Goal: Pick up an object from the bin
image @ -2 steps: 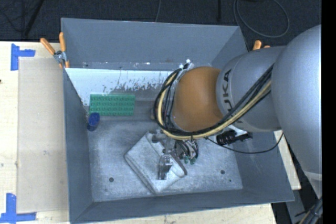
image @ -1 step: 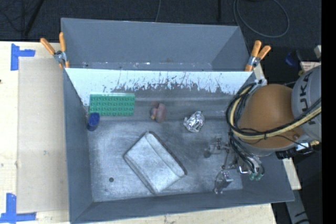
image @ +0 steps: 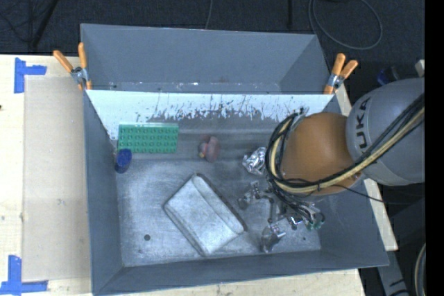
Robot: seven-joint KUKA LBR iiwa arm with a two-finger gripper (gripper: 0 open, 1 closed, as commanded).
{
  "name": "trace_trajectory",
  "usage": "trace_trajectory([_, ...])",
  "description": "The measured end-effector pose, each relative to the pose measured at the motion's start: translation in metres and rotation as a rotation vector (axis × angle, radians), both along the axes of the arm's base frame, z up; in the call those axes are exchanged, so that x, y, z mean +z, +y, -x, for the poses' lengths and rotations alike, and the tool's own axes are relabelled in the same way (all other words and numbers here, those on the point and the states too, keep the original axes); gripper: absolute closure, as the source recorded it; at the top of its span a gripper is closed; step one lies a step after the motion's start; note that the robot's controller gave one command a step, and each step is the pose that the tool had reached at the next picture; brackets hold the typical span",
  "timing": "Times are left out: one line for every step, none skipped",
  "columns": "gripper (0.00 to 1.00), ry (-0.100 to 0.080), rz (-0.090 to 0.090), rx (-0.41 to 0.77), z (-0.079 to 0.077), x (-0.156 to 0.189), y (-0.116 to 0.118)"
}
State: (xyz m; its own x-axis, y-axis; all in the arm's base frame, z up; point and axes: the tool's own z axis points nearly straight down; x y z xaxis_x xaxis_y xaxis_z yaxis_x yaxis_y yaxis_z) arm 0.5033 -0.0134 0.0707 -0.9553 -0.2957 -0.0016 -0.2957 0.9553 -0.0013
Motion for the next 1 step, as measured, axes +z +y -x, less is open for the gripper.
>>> trace_trajectory([0.0, -0.005, -0.001, 0.062, -0.0017, 0.1195, 0.0142])
